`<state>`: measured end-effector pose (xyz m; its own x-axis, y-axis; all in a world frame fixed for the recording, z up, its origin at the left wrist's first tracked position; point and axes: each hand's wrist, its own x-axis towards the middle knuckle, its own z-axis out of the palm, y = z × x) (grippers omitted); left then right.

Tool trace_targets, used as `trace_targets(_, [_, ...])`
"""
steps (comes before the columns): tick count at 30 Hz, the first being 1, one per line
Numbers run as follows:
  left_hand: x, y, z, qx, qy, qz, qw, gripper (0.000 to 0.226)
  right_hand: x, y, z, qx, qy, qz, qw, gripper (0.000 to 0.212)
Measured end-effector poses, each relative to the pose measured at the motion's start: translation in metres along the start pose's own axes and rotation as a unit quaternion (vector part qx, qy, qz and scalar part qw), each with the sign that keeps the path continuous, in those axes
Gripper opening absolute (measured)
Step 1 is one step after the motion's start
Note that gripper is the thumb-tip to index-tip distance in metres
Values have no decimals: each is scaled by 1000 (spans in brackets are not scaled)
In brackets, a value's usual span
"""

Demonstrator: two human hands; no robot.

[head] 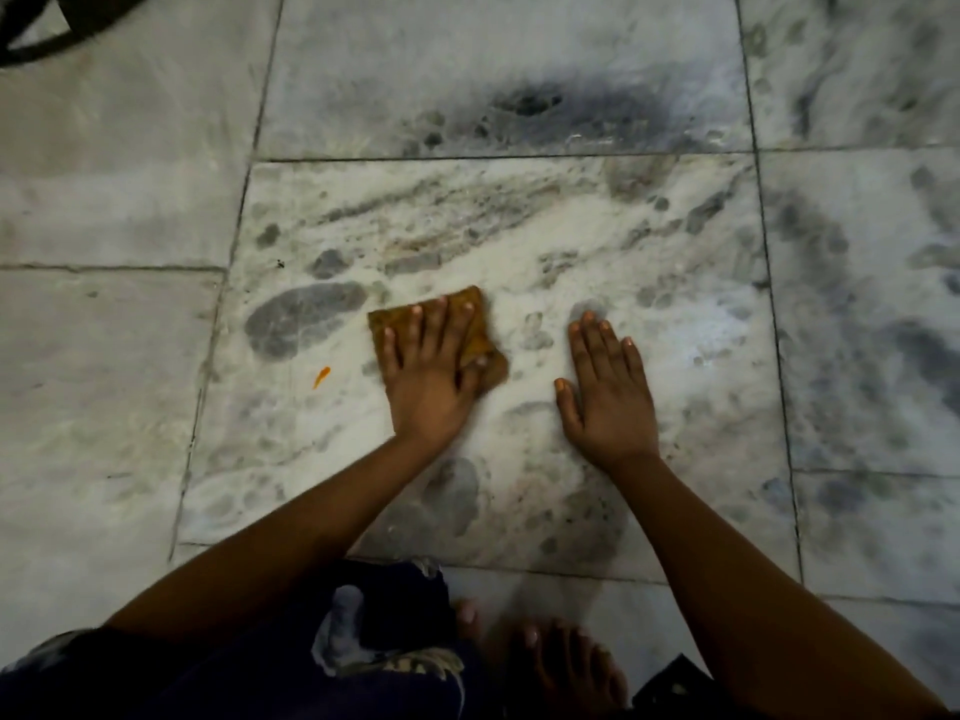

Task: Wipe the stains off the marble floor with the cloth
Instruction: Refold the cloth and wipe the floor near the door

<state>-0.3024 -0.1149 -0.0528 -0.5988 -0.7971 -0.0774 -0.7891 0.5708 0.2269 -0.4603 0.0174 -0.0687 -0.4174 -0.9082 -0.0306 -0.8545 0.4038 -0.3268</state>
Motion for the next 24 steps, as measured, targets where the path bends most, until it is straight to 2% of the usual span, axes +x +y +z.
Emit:
trace_targets(4, [29, 5, -5, 30, -35, 81, 996, 75, -1, 0, 1, -2, -6, -3, 1000, 62])
trace_targets(6, [51, -10, -10, 21, -33, 57, 998, 72, -2, 1, 1, -4, -9, -3, 1000, 62])
trace_targets(9, [68, -41, -18, -5, 18, -33, 999, 58, -2, 1, 2, -5, -20, 1, 1000, 62])
trace_targets(13, [44, -55, -23, -34, 71, -39, 996, 54, 1, -1, 0, 22, -19, 7, 1000, 64])
trace_targets(17, [1, -21, -9, -5, 36, 27, 999, 55, 7, -17, 2, 31, 3, -8, 999, 61])
trace_targets(20, [14, -20, -5, 23, -3, 114, 993, 52, 17, -40, 9, 25, -6, -41, 999, 59])
trace_targets(22, [36, -40, -14, 12, -2, 87, 996, 51, 23, -55, 16, 20, -26, -69, 997, 59])
trace_targets(24, [56, -68, -25, -2, 0, 0, 1000, 50, 25, -58, 20, -7, -44, -95, 995, 60])
